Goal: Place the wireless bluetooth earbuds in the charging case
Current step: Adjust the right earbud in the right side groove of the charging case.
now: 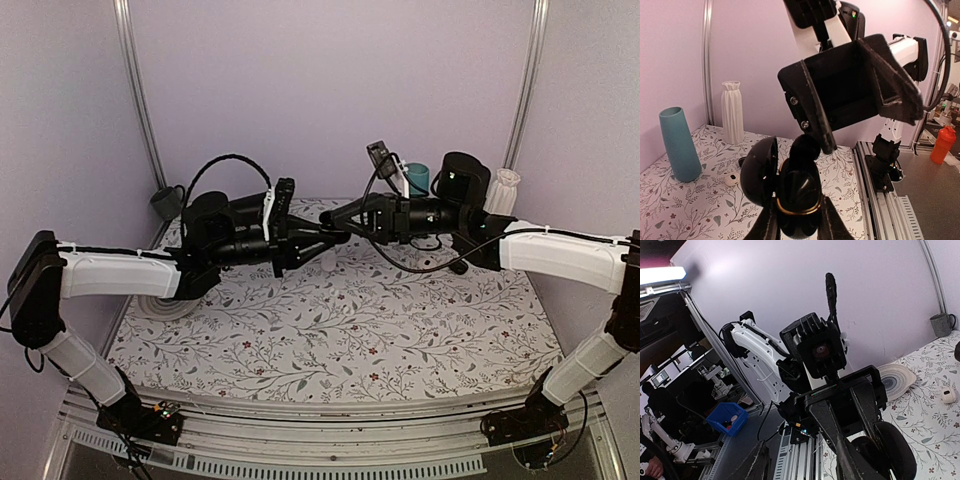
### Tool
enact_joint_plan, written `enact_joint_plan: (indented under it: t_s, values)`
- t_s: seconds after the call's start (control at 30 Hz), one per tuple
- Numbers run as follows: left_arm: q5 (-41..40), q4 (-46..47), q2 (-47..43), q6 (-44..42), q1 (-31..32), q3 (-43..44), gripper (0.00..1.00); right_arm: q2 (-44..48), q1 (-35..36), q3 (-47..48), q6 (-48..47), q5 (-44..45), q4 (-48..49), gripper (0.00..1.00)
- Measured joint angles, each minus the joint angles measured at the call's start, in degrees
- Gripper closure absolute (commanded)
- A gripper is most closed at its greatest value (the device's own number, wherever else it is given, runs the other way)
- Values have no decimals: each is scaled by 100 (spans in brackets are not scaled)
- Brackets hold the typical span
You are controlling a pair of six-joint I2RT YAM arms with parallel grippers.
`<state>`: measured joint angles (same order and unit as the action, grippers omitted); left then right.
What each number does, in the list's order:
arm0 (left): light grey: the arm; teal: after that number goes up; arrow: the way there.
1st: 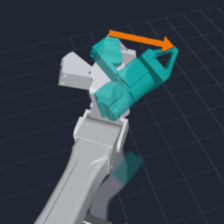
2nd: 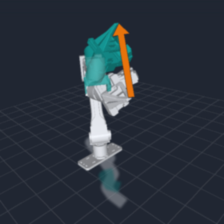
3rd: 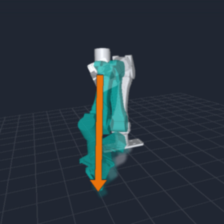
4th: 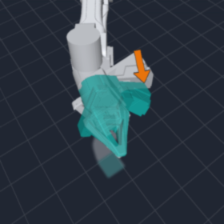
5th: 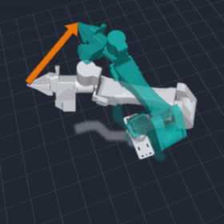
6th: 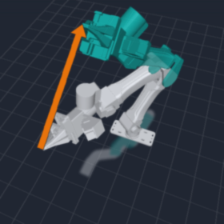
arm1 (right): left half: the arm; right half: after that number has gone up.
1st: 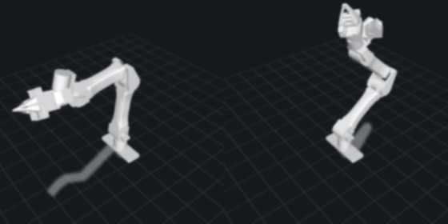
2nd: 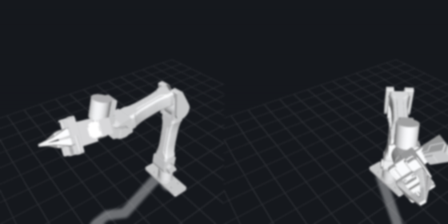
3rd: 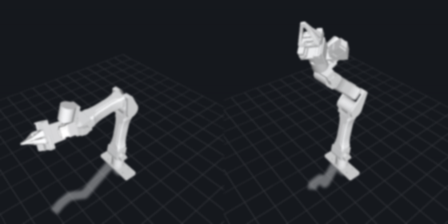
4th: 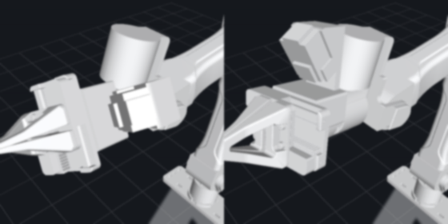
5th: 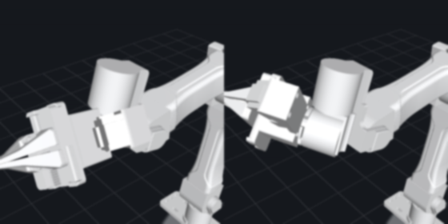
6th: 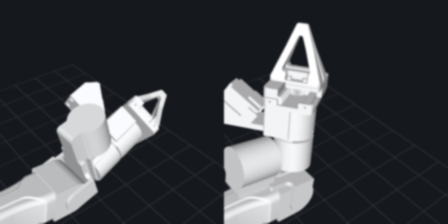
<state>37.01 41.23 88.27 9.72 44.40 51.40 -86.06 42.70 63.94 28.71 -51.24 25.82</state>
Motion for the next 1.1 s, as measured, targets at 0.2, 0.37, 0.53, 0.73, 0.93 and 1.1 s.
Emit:
enact_joint_plan:
  t_s: [0.2,0.37,0.53,0.73,0.93,1.1]
  values:
    - [-15,-11,24,-37,22,0,100,-111,66,151,0,-15,-72,55]
    - [-28,-24,28,-44,24,0,100,-166,120,232,0,-15,-142,55]
    - [-48,-4,28,-37,33,0,100,-164,129,284,-22,4,-177,55]
    - [-46,7,28,-39,74,0,100,68,127,289,-315,190,-546,54]
    - [-42,9,28,-39,111,0,100,573,55,83,-686,345,-857,63]
    - [-42,9,28,-39,114,0,100,793,-4,-103,-997,507,-1257,75]
